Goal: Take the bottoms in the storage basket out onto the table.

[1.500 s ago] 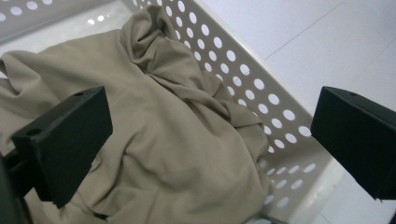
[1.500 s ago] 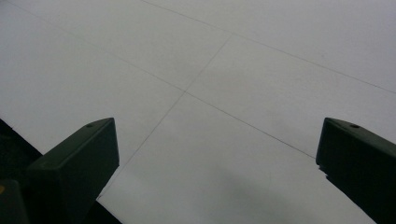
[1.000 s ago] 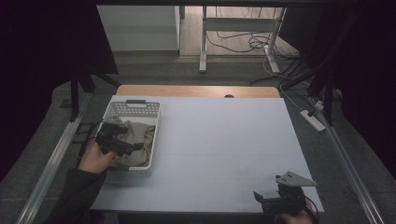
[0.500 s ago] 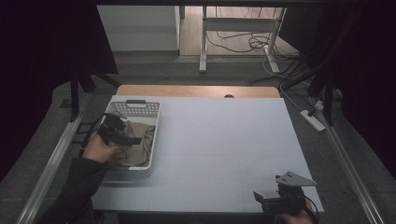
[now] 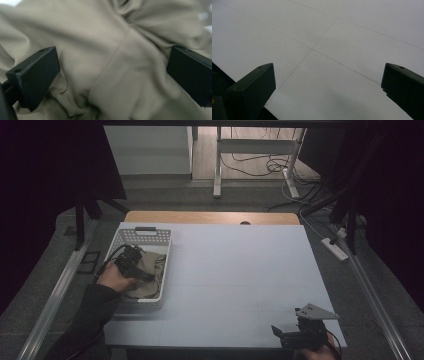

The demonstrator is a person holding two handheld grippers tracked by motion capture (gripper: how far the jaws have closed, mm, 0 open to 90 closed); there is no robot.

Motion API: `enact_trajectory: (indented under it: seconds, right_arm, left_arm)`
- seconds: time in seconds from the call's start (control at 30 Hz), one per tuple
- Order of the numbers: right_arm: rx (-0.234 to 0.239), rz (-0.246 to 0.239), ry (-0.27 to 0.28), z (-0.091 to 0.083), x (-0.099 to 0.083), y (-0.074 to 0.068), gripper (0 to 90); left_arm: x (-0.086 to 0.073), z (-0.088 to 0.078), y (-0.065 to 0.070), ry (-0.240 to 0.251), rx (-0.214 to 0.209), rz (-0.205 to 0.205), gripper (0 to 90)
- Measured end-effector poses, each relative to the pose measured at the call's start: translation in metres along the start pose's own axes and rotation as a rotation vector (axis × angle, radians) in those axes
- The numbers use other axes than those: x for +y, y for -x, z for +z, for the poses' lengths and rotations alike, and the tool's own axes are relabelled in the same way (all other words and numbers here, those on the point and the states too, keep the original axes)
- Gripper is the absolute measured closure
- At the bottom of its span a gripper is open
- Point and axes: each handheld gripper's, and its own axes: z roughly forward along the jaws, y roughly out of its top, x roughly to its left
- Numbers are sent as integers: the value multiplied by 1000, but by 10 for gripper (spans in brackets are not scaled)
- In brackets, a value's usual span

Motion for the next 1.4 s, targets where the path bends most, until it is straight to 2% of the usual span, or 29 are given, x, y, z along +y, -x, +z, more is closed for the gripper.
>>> enact_trajectory:
  seconds: [0.03, 0.1, 0.13, 0.2, 0.33, 0.43, 0.47, 0.5, 0.53, 0.57, 0.67, 0.7, 0.73, 0.77, 0.8, 0.83, 0.87, 0.9, 0.93, 1.0, 1.07, 1.13, 1.17, 1.23, 1.27, 1.3, 1.33, 1.37, 1.4]
  right_arm:
    - [0, 0, 0, 0, 0, 0, 0]
    - [1, 0, 0, 0, 0, 0, 0]
    - [1, 0, 0, 0, 0, 0, 0]
    - [-1, 0, 0, 0, 0, 0, 0]
    - [-2, -2, -1, 0, 0, 0, 0]
    - [-3, -4, -2, 0, 0, -1, 0]
    - [-5, -6, -3, 0, 0, -1, 0]
    - [-5, -6, -3, 0, 0, -1, 0]
    - [-5, -7, -2, 0, 0, -1, 0]
    - [-5, -7, -2, 0, 0, -1, 0]
    - [-5, -6, -3, 0, 0, -1, 0]
    - [-7, -9, -5, 0, 0, -1, 0]
    - [-7, -9, -5, 0, 0, -1, 0]
    - [-6, -10, -4, 0, 0, -1, 0]
    - [-5, -6, -4, 0, 0, -1, 0]
    - [-5, -6, -4, 0, 0, -1, 0]
    - [-5, -5, -4, 0, 0, -1, 0]
    - [-5, -5, -3, 0, 0, -1, 0]
    - [-5, -6, -2, 0, 0, -1, 0]
    - [-6, -5, -4, 0, 0, -1, 0]
    - [-4, -5, -3, 0, 0, -1, 0]
    - [-3, -1, 0, 0, 0, 0, 0]
    - [-3, -1, 0, 0, 0, 0, 0]
    - [-2, -2, 0, 0, 0, 0, 0]
    - [-2, -2, 0, 0, 0, 0, 0]
    - [-2, -2, 0, 0, 0, 0, 0]
    - [-2, -1, 0, 0, 0, 0, 0]
    - [-2, -1, 0, 0, 0, 0, 0]
    - [-2, 0, 0, 0, 0, 0, 0]
  left_arm:
    - [0, 0, 0, 0, 0, 0, 0]
    - [1, 7, -4, -40, 4, -23, 0]
    - [1, 7, -4, -40, 4, -23, 0]
    - [0, 11, -7, -52, -27, -59, 0]
    - [2, 13, 0, -68, 0, -70, 0]
    - [2, 13, 1, -67, 5, -68, 6]
    - [3, 11, 3, -65, 6, -51, 41]
    - [3, 11, 3, -65, 6, -51, 92]
    - [3, 7, 8, -61, -3, -32, 163]
    - [3, 7, 8, -61, -3, -32, 217]
    - [3, 5, 10, -59, -14, -10, 267]
    - [3, 3, 12, -40, -63, 35, 461]
    - [3, 3, 12, -40, -63, 35, 554]
    - [3, 3, 12, -37, -83, 35, 554]
    - [2, 3, 11, -35, -110, 22, 642]
    - [2, 3, 11, -35, -110, 22, 659]
    - [3, 3, 9, -39, -124, -1, 672]
    - [3, 3, 9, -39, -124, -1, 683]
    - [4, 2, 9, -50, -126, -22, 695]
    - [5, 2, 9, -52, -123, -27, 701]
    - [6, 0, 10, -47, -91, -25, 716]
    - [7, -6, 7, -25, -26, -42, 730]
    - [7, -6, 7, -25, -26, -42, 731]
    - [7, -10, 1, 2, 0, -71, 732]
    - [7, -14, -3, 15, 54, -83, 732]
    - [7, -14, -3, 15, 54, -83, 732]
    - [8, -19, -6, 25, 113, -89, 731]
    - [8, -19, -6, 25, 113, -89, 730]
    - [7, -24, -8, 50, 136, -84, 728]
